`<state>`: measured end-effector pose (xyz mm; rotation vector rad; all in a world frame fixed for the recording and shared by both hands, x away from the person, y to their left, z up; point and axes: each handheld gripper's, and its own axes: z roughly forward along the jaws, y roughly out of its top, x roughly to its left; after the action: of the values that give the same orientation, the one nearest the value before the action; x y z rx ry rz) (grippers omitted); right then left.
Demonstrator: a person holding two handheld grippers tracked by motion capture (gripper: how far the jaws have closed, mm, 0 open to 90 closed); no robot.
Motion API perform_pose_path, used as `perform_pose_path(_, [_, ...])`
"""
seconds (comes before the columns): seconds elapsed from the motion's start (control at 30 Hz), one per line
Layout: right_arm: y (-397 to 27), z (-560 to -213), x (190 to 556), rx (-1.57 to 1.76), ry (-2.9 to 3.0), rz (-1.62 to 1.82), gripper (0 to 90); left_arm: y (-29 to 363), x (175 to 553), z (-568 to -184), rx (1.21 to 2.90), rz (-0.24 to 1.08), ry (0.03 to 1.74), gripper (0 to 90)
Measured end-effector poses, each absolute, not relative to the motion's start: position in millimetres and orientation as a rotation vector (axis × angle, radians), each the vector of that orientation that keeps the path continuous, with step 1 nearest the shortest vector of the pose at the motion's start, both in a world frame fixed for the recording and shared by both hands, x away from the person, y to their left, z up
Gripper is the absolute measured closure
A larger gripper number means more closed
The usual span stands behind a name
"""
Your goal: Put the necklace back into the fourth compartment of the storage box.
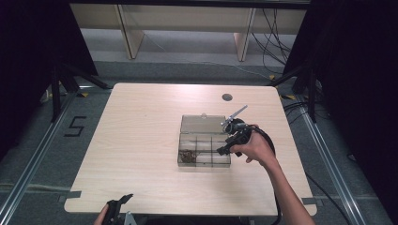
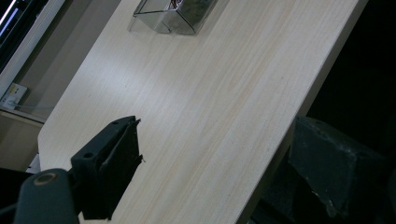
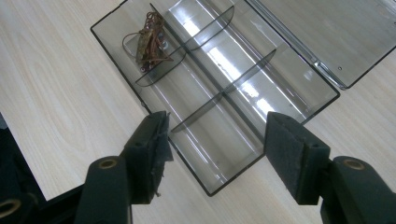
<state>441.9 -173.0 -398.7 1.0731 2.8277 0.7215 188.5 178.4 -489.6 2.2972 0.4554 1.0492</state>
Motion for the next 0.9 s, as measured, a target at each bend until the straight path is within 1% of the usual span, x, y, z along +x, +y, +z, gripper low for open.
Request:
perform_pose_path(0.2, [-175,-397,438,1.093,2.809,0.759,37.4,179,189,-488,2.302,1.067,0.443,15.7])
perform_pose_path(0.27, [-176,-397,440,1.059,2.806,0.772,36.5,179,189,-489,2.291,1.042,0.467,15.7])
perform_pose_path(0.33, [-176,-397,437,1.1,2.803,0.764,35.7,179,189,-490,2.291,1.044,0.467,15.7])
perform_pose_path(0.5, [-175,-399,434,1.063,2.806,0.792,34.2,179,189,-490,2.288,1.04,0.468,15.7])
perform_pose_path(0.57, [-174,-398,431,1.055,2.807,0.794,33.4,180,190,-489,2.295,1.062,0.447,15.7])
perform_pose_path(0.63, [-173,-398,428,1.078,2.802,0.795,32.6,179,189,-490,2.291,1.04,0.47,15.7])
perform_pose_path(0.7, [-172,-399,427,1.064,2.805,0.791,31.6,179,189,-488,2.318,1.065,0.442,15.7])
perform_pose_path(0.73, [-172,-399,425,1.09,2.804,0.792,31.3,179,189,-489,2.308,1.048,0.461,15.7])
perform_pose_path(0.9, [-171,-402,422,1.098,2.794,0.786,28.4,179,189,-489,2.294,1.062,0.45,15.7])
